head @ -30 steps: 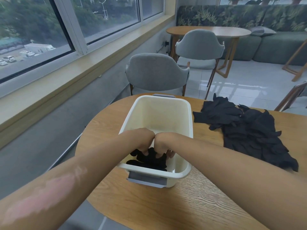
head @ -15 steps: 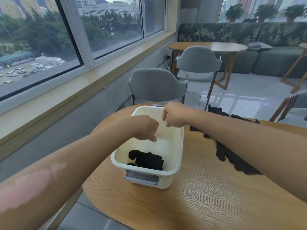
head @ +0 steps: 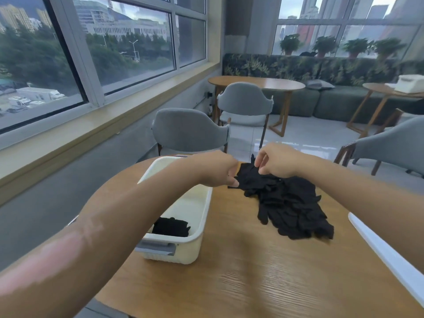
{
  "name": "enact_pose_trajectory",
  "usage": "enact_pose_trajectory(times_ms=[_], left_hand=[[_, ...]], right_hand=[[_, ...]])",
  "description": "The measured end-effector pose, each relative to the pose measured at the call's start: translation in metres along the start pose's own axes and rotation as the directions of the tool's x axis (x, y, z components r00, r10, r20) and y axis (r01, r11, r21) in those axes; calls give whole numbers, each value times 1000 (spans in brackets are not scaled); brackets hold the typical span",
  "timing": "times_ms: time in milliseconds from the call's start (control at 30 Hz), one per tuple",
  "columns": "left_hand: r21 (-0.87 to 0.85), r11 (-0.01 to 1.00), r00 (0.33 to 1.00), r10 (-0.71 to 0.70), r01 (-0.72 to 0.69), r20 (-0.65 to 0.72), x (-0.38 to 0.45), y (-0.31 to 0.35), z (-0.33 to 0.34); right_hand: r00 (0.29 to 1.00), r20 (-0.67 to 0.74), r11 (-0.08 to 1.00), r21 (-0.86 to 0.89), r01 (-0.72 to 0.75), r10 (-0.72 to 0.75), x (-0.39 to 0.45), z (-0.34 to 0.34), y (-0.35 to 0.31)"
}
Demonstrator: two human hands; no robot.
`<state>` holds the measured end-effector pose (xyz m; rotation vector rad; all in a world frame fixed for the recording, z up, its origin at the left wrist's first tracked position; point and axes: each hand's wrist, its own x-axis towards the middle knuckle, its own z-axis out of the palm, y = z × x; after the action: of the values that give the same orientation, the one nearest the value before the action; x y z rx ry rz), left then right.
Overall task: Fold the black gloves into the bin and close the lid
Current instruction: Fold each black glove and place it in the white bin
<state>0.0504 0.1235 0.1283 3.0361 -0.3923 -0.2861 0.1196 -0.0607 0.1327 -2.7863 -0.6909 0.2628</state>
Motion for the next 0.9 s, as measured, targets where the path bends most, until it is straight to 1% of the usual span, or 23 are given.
enact_pose_trajectory(times_ms=[133, 200, 333, 433, 533, 667, 800, 900], left_hand=[[-30, 999, 1000, 15, -15, 2, 14, 26, 22], [-47, 999, 1000, -3, 2, -27, 19, 36, 40], [-119, 992, 988, -54, 37, -144, 24, 56, 79], [-194, 980, 975, -92, 53, -200, 24, 61, 116], [-250, 963, 965, -153, 97, -213, 25, 63, 154], [-398, 898, 930, -293, 188, -222, 24, 58, 201], [-328, 897, 889, -384, 296, -249, 19, 40, 235], [-299, 905, 877, -386, 302, -285, 16, 35, 250]], right_hand=[[998, 23, 998, 35, -56, 55, -15, 17, 41], [997, 19, 994, 81, -70, 68, -23, 34, 60], [994, -90, 988, 144, -53, 67, -39, 81, 97], [981, -191, 999, 42, -19, 26, -44, 114, 114], [978, -205, 1000, -26, 15, -20, -44, 134, 119], [974, -207, 983, -175, 58, -95, -33, 158, 114], [961, -196, 944, -303, 131, -196, -11, 171, 104], [949, -197, 930, -323, 176, -247, 7, 176, 91]])
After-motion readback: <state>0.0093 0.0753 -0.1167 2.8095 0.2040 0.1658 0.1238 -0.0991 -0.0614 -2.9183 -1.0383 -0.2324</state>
